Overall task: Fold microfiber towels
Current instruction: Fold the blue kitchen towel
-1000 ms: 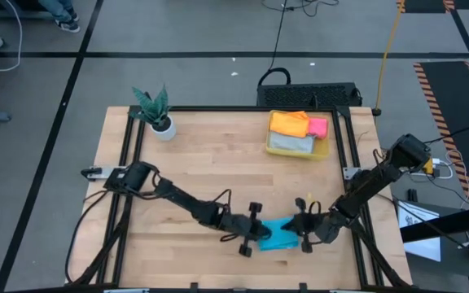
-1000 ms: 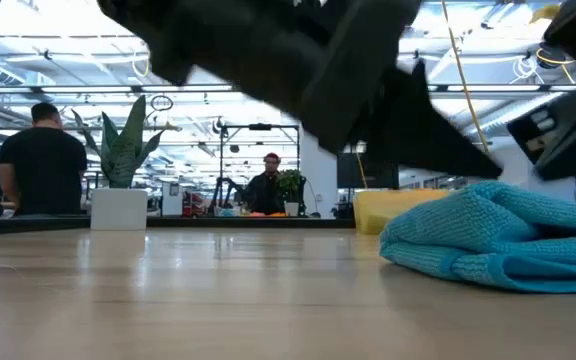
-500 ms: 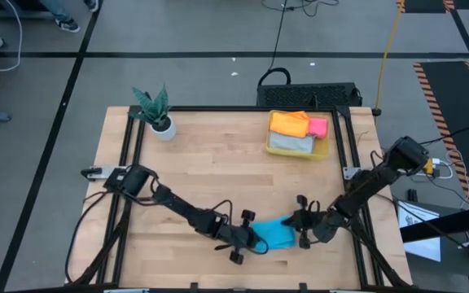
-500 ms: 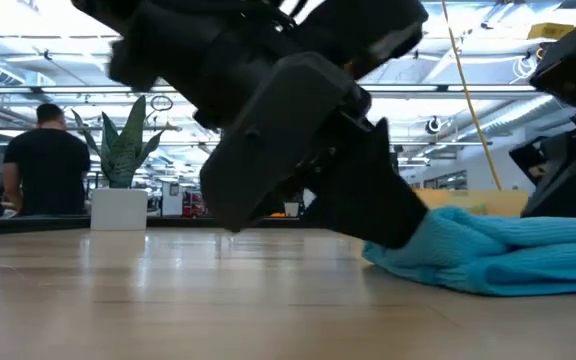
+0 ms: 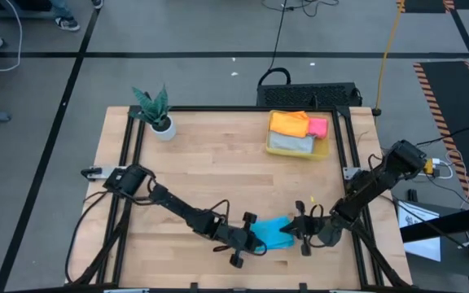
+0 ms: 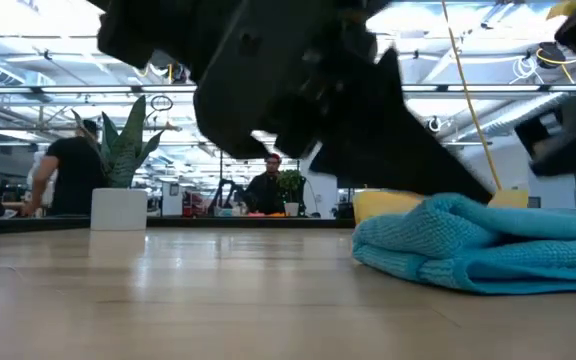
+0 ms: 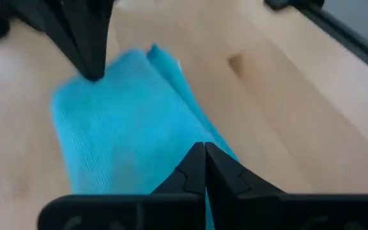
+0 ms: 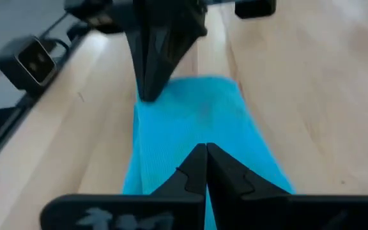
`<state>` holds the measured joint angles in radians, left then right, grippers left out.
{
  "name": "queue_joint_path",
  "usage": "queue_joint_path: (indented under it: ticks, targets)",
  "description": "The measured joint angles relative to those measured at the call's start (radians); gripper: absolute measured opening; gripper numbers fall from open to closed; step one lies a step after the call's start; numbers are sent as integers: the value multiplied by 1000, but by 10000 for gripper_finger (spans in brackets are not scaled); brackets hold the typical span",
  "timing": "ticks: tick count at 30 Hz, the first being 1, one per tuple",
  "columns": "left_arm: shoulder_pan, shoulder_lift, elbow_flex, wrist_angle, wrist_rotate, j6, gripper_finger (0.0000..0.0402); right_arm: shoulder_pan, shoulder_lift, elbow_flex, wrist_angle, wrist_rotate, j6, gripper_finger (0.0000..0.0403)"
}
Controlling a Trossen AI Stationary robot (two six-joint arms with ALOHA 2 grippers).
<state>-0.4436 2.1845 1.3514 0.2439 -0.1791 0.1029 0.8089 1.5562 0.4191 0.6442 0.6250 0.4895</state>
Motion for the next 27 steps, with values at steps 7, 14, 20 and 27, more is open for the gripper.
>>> queue_joint_path:
  ticks: [7,14,20,27]
  targets:
    - [9,1,0,-90,112,-40,9,-10,85,0,-9,-94,76,0]
    - [-15,-3,0,-88,96,-51,13,15,62,0,-28,-50,34,0]
    - [-32,-42,2,21,-33,38,5,33,26,1,177,-55,-122,0]
    - [45,-25,0,41,44,-30,19,26,98,37,318,-188,-334,6]
